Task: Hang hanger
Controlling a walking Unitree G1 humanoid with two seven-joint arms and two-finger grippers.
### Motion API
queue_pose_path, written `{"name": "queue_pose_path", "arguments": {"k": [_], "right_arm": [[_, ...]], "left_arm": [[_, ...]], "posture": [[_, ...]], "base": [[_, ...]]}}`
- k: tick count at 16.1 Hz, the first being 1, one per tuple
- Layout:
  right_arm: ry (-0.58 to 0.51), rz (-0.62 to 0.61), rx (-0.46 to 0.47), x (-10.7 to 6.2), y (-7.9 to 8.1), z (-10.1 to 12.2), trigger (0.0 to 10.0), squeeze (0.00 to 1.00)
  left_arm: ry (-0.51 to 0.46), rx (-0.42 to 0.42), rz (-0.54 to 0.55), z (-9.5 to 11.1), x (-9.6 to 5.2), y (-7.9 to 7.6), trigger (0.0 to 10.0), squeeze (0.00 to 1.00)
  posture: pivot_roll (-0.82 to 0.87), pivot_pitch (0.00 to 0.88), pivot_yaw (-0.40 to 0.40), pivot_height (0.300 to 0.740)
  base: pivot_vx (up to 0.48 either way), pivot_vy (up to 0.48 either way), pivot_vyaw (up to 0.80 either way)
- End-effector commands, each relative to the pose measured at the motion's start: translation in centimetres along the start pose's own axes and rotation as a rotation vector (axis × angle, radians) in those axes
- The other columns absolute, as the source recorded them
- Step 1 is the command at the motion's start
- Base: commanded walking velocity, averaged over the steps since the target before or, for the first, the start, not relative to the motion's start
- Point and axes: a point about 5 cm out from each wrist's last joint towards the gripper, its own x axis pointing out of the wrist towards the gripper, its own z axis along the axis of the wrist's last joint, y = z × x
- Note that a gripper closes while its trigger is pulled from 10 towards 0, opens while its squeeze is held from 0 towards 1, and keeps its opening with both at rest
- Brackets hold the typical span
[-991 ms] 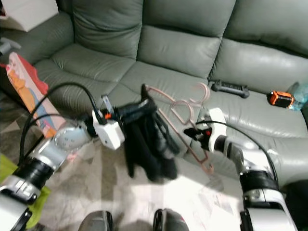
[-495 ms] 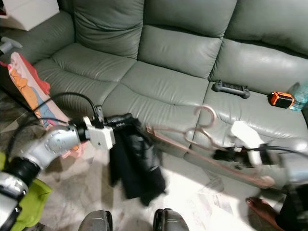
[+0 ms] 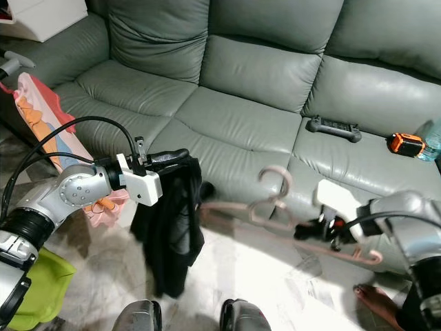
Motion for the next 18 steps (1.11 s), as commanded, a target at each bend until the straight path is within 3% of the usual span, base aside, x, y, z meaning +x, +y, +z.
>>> {"name": "queue_pose_path", "arguments": {"k": [1,4,5,7,12,14,16,17,18], "right_arm": [[0.01,0.036,-0.051,0.0,0.3,0.5,10.0,0.0],[0.042,0.052,-0.138,0.5,0.8,1.1,10.0,0.0],[0.102,0.042,-0.242,1.1,1.4,1.2,10.0,0.0],[0.135,0.043,-0.289,2.2,2.1,0.7,10.0,0.0],[0.172,0.04,-0.283,3.4,3.4,-1.3,10.0,0.0],[-0.071,-0.087,-0.238,3.0,3.0,1.6,10.0,0.0],[-0.18,-0.253,-0.218,2.4,1.8,2.6,10.0,0.0],[-0.233,-0.343,-0.207,2.5,1.3,2.8,10.0,0.0],[-0.287,-0.399,-0.179,3.7,1.5,3.1,10.0,0.0]], "left_arm": [[-0.032,0.031,0.012,0.4,-0.1,0.7,10.0,0.0],[0.0,0.04,0.006,-0.2,-0.3,0.3,10.0,0.0],[0.064,0.052,0.02,-1.1,-0.3,0.2,10.0,0.0],[0.11,0.047,0.036,-1.7,-0.4,0.1,10.0,0.0],[0.118,0.036,0.054,-1.9,-0.3,-0.3,10.0,0.0],[0.187,0.033,0.058,-2.8,-1.0,-0.5,10.0,0.0],[0.261,-0.005,0.034,-3.7,-1.5,-1.2,10.0,0.0],[0.319,-0.048,0.032,-4.3,-1.9,-1.9,10.0,0.0],[0.398,-0.153,0.09,-5.0,-2.5,-2.9,10.0,0.0]], "posture": [[-0.05,0.122,0.007,0.74],[-0.06,0.124,0.013,0.74],[-0.06,0.124,0.015,0.74],[-0.07,0.124,0.016,0.74],[-0.07,0.126,0.015,0.74],[-0.07,0.123,0.009,0.74],[-0.08,0.121,0.01,0.74],[-0.09,0.117,0.014,0.74],[-0.09,0.114,0.017,0.74]], "base": [[0.0,0.0,0.0],[0.0,0.0,0.0],[0.0,0.0,0.0],[0.0,0.0,0.0],[0.0,0.0,0.0],[0.0,0.0,0.0],[0.0,0.0,0.0],[0.0,0.0,0.0],[0.0,0.0,0.0]]}}
